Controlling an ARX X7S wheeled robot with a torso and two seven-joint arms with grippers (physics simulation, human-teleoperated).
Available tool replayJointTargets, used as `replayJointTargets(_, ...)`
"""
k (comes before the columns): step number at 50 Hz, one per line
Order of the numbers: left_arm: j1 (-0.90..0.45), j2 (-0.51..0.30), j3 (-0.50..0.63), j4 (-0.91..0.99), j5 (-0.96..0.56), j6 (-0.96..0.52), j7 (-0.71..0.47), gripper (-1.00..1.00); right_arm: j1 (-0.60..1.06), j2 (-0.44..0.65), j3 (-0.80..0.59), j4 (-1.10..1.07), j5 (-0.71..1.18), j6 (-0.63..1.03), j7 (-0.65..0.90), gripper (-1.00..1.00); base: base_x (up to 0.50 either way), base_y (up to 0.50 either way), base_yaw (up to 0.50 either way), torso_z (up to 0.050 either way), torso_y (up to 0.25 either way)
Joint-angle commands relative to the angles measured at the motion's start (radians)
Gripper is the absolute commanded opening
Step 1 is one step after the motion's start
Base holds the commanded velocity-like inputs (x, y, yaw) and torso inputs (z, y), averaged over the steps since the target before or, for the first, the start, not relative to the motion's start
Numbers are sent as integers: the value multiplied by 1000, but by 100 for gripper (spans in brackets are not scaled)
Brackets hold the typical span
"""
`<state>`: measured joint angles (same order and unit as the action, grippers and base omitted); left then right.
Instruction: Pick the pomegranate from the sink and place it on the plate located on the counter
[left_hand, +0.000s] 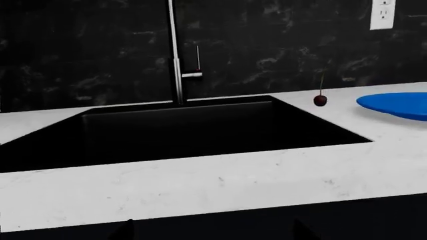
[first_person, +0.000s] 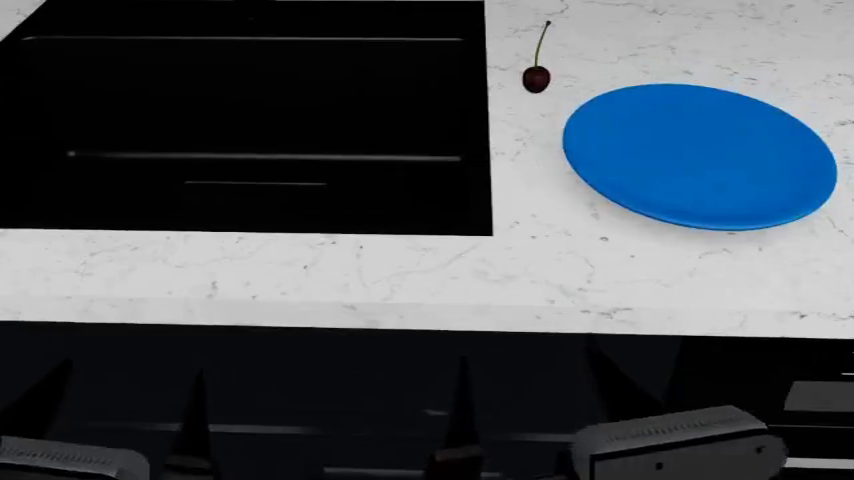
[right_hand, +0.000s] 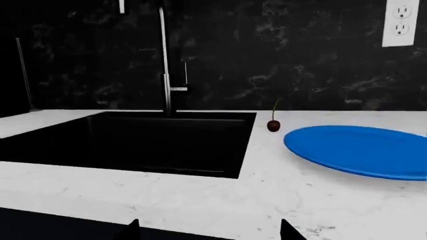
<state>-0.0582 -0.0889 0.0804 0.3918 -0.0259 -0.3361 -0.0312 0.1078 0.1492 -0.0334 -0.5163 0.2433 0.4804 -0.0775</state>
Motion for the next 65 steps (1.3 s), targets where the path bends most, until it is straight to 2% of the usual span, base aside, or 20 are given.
replayJointTargets(1,-129,-42,41,196,-4,-248,13,100,148,42,39,-194,72,279,60,100,0,0,0,0,0)
replayJointTargets(2,-159,-43,40,202,-17,-279,24,100,179,41,45,-204,58,334,98,100,0,0,0,0,0)
replayJointTargets(10,-296,-58,59,242,-11,-436,24,100,358,50,95,-221,162,508,88,100,0,0,0,0,0)
replayJointTargets(15,-393,-65,47,263,-30,-554,38,100,439,69,92,-207,177,571,92,100,0,0,0,0,0)
replayJointTargets(19,-460,-68,25,263,-58,-621,59,100,508,114,29,-194,143,576,92,100,0,0,0,0,0)
replayJointTargets(28,-572,-77,23,271,-80,-711,75,100,618,100,58,-164,190,647,87,100,0,0,0,0,0)
replayJointTargets(38,-625,-74,-15,252,-104,-739,83,100,684,94,91,-187,237,719,90,100,0,0,0,0,0)
replayJointTargets(54,-633,-78,-10,230,-115,-730,78,100,686,87,96,-132,230,638,81,100,0,0,0,0,0)
replayJointTargets(65,-613,-84,-14,251,-132,-721,83,100,672,97,119,-171,242,653,97,100,109,103,0,0,0)
